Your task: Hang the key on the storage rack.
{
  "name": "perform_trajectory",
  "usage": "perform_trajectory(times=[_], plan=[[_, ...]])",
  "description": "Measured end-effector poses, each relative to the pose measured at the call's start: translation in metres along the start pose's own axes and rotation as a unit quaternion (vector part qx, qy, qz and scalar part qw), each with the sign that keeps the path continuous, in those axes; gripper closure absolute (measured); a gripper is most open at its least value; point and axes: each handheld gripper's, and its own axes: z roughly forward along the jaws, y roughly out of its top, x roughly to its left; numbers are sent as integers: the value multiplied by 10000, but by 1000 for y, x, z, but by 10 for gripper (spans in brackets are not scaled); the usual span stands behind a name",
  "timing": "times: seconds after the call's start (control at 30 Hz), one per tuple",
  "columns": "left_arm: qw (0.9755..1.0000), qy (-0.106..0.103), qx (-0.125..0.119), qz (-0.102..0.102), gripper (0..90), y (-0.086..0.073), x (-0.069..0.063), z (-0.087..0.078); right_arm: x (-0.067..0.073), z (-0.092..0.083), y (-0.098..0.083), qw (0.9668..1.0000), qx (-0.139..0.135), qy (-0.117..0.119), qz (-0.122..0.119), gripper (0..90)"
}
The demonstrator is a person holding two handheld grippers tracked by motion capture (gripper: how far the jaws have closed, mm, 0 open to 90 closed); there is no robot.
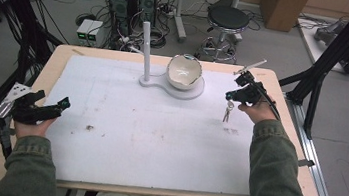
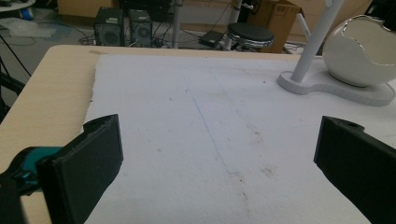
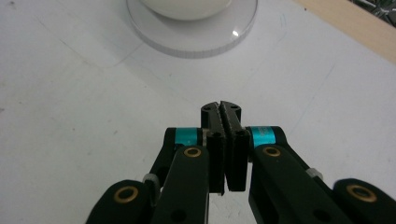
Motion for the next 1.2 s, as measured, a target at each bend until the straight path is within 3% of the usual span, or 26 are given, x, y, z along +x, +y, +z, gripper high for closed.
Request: perform_trajectory(times=[0.2, 0.83, 1.2], plan=[[10000, -9, 5, 4, 17, 0, 0, 1, 5, -14, 13, 9998, -205, 67, -57, 892], [10000, -11, 9, -13, 17, 0, 1, 1, 30, -26, 52, 9984, -402, 232, -323, 892], [10000, -41, 11, -34, 17, -1, 2, 3, 49, -28, 82, 9960, -603, 535, -382, 892]])
